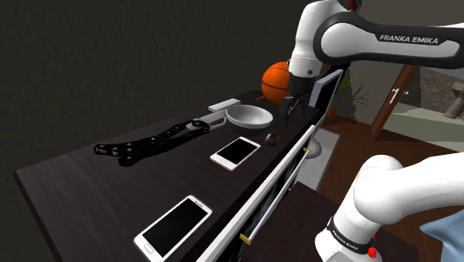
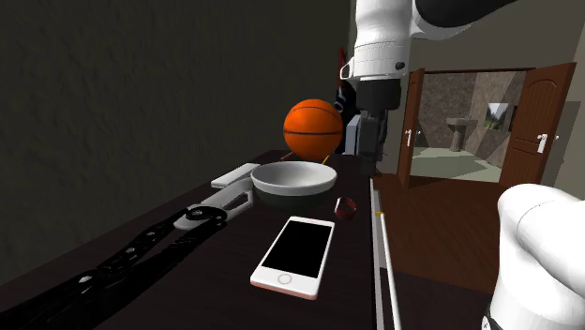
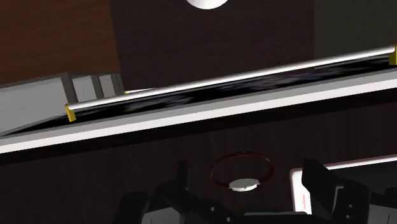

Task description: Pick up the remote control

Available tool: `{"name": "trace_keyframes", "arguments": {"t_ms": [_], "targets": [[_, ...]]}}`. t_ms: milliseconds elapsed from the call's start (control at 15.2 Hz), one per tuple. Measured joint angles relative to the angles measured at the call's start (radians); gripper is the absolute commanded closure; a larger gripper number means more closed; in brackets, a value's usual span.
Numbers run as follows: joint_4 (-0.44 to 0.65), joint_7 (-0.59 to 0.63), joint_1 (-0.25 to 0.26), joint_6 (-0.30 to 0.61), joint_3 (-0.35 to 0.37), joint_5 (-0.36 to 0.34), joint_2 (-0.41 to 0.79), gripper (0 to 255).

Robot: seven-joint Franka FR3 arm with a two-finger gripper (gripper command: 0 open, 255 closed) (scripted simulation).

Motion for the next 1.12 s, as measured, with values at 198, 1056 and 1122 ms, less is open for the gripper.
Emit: {"name": "trace_keyframes", "arguments": {"t_ms": [198,1056,1122], "targets": [[0.029,0.044,-0.012,0.020,0.017,0.011,0.050,0],[0.384,0.504,-0.132,0.178,0.126,0.027,0.564,0],[0.424,0.541,-0.138,0.178,0.130,0.022,0.604,0]]}}
